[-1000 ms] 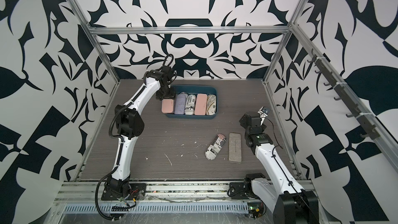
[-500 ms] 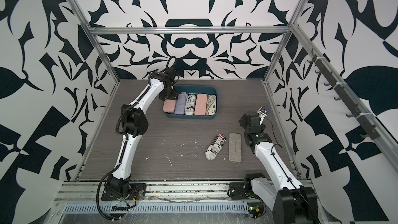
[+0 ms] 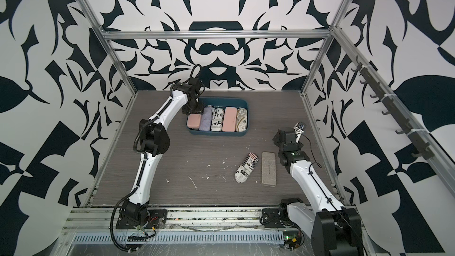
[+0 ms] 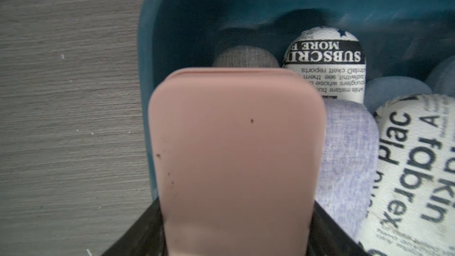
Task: Put the glasses cases into the storage boxes
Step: Place the glasses case in the storage box.
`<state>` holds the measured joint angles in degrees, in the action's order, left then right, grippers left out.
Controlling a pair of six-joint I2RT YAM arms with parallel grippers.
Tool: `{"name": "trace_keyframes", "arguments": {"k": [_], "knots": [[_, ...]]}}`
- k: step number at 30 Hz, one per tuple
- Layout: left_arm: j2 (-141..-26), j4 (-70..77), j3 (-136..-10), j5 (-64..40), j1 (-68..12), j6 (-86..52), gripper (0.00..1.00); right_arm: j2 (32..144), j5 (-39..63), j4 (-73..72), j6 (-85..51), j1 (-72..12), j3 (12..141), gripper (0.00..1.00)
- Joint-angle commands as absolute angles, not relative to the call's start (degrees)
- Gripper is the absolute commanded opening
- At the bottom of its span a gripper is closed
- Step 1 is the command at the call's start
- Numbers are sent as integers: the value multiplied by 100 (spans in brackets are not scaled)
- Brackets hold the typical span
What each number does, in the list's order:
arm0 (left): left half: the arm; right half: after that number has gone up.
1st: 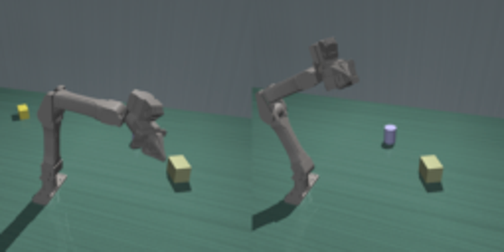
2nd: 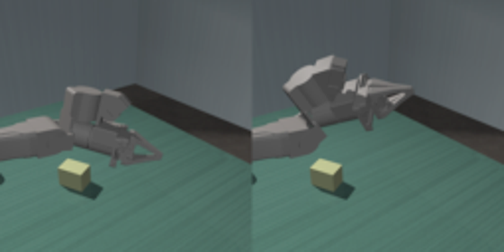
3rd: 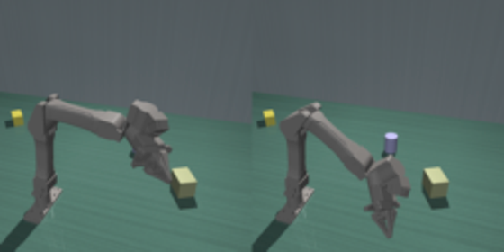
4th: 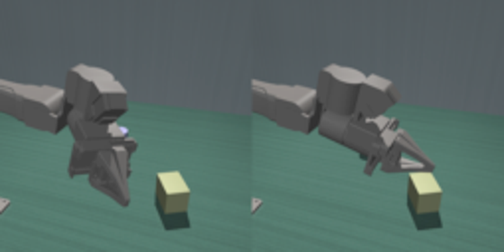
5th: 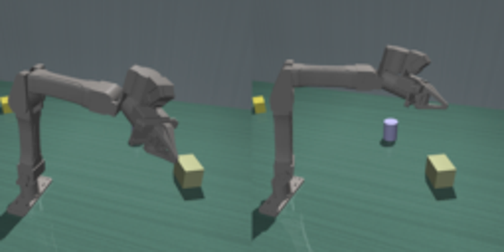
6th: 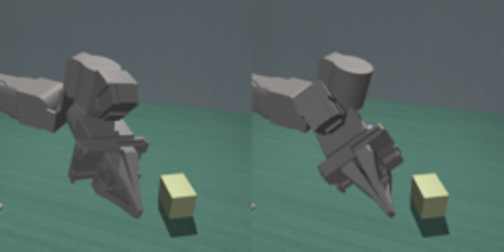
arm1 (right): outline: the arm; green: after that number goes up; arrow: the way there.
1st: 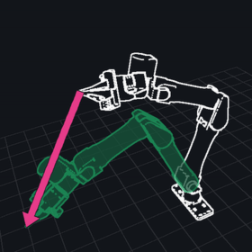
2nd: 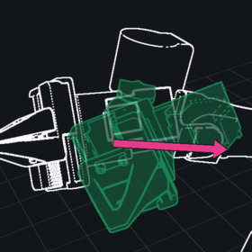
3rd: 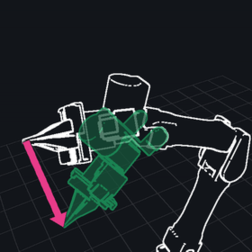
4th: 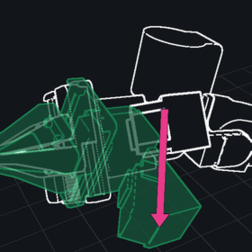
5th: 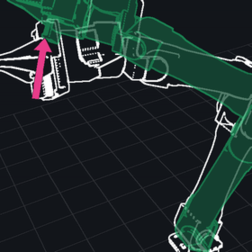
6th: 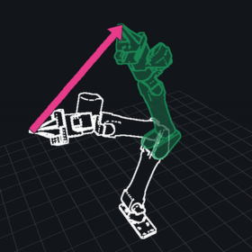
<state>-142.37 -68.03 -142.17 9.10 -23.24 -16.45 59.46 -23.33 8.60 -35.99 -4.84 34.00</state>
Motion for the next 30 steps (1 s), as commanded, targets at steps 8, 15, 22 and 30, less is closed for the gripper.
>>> {"name": "trace_keyframes", "arguments": {"k": [8,15,22,30], "knots": [[-14220,-6987,-14158,1185,-2302,-1616,68,6038,-2382,659,-3551,-446,3568,79],[-14348,-6979,-14142,1062,-2298,-1701,84,6038,-2380,668,-3542,-441,3585,79],[-14097,-6853,-14116,1015,-2293,-1780,92,6086,-2358,673,-3542,-445,3604,79],[-13596,-6703,-13950,781,-2286,-1923,91,6167,-2320,633,-3558,-443,3618,79]]}}
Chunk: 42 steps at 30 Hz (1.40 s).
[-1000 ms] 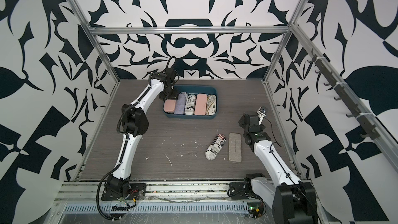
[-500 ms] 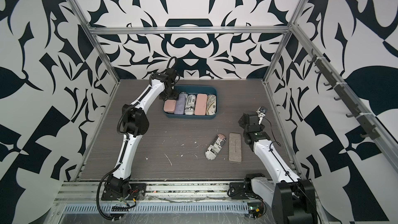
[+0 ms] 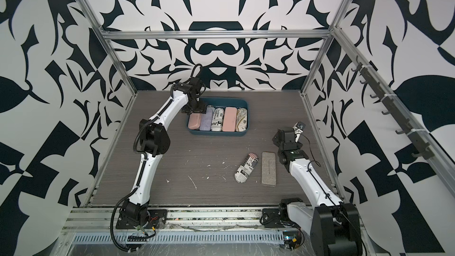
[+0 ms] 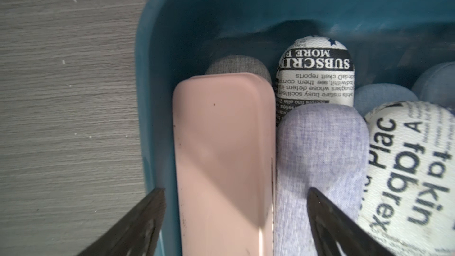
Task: Put the glasses cases into the storage boxes
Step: Place the glasses case in the storage box.
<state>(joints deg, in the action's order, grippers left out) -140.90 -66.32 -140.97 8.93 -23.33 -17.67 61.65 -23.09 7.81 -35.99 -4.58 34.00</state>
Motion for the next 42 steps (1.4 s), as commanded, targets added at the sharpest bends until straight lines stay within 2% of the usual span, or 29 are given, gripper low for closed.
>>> {"name": "trace_keyframes", "arguments": {"k": [1,5,7,10,13,14,27,42], "knots": [[-13504,-6670,-13877,735,-2288,-1974,91,6170,-2327,633,-3559,-448,3629,80],[-12972,-6304,-13321,395,-2295,-2200,86,6193,-2325,633,-3556,-448,3638,79],[-12718,-6069,-12974,142,-2301,-2334,77,6217,-2320,632,-3559,-444,3641,79],[-12437,-5734,-12478,-96,-2345,-2484,52,6249,-2307,611,-3559,-443,3647,79],[-12362,-5588,-12191,-149,-2394,-2561,9,6291,-2290,606,-3560,-447,3654,79],[-12379,-5588,-12137,-149,-2398,-2575,0,6301,-2284,606,-3566,-442,3656,79],[-12746,-5433,-11476,-273,-2418,-2584,0,6271,-2338,642,-3542,-448,3645,79],[-12342,-5017,-10376,-406,-2413,-2541,0,6379,-2091,651,-3542,-445,3702,79]]}}
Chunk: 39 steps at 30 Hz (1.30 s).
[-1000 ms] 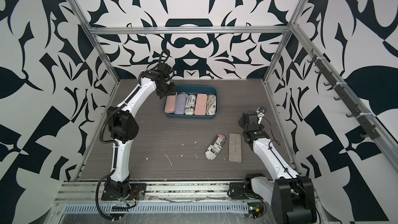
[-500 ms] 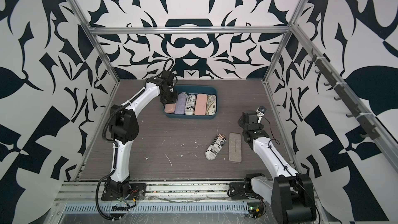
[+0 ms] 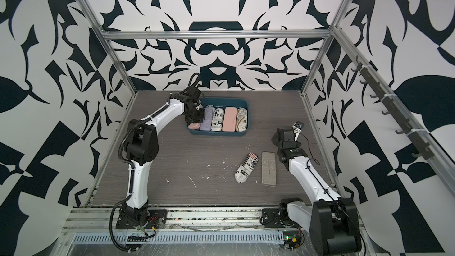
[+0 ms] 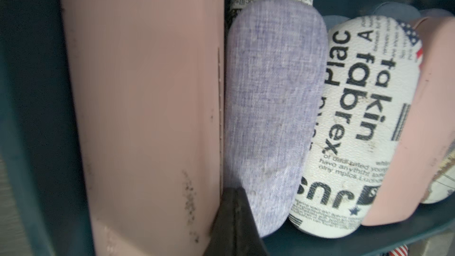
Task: Put the glasses cases into the storage boxes
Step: Place the glasses case in the storage box.
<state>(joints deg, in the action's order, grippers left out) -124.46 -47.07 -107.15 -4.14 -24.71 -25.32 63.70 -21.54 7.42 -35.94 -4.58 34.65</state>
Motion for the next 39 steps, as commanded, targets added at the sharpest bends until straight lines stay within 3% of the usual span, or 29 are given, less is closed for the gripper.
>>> {"name": "trace_keyframes", "arguments": {"k": [1,5,13,24,31,39], "knots": [[-12269,-4918,-10325,-538,-2417,-2547,0,6402,-2068,651,-3542,-448,3708,79],[-11965,-4532,-10331,-991,-2414,-2653,0,6486,-1985,674,-3551,-445,3775,79],[-11663,-4193,-10408,-906,-2254,-2891,0,6494,-1679,703,-3527,-447,3792,78],[-11776,-4438,-10262,-421,-2186,-2629,0,6500,-19,1556,-3381,-482,3952,78],[-11839,-4382,-10014,-585,-2186,-2527,0,6445,-392,2608,-3278,-780,4122,81],[-11553,-4100,-9796,-779,-2188,-2506,0,7378,-964,3567,-3201,-1209,4555,86]]}}
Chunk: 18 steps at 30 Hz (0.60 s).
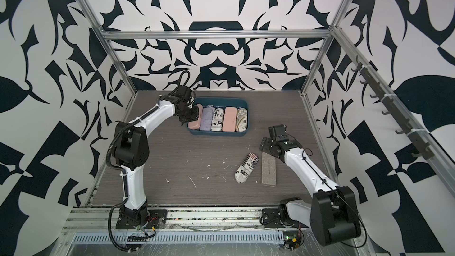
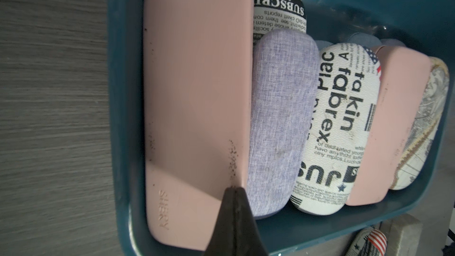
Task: Put the glasses cases into the storage boxes
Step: Place the glasses case in the storage box.
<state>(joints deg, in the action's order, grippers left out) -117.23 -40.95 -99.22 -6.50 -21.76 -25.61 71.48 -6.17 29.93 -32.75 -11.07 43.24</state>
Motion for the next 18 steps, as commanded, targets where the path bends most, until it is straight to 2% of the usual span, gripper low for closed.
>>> {"name": "trace_keyframes", "arguments": {"k": [1,4,9,18], "knots": [[-11494,-4073,-9801,-774,-2188,-2507,0,7435,-1018,3630,-3199,-1253,4574,86],[-11276,-3950,-9793,-786,-2184,-2514,0,7509,-1349,3839,-3233,-1402,4612,87],[-11094,-3769,-9839,-869,-2179,-2580,17,7507,-1544,4326,-3303,-1580,4696,88],[-10868,-3653,-9826,-1082,-2180,-2567,23,7558,-1353,4619,-3357,-1819,4541,91]]}}
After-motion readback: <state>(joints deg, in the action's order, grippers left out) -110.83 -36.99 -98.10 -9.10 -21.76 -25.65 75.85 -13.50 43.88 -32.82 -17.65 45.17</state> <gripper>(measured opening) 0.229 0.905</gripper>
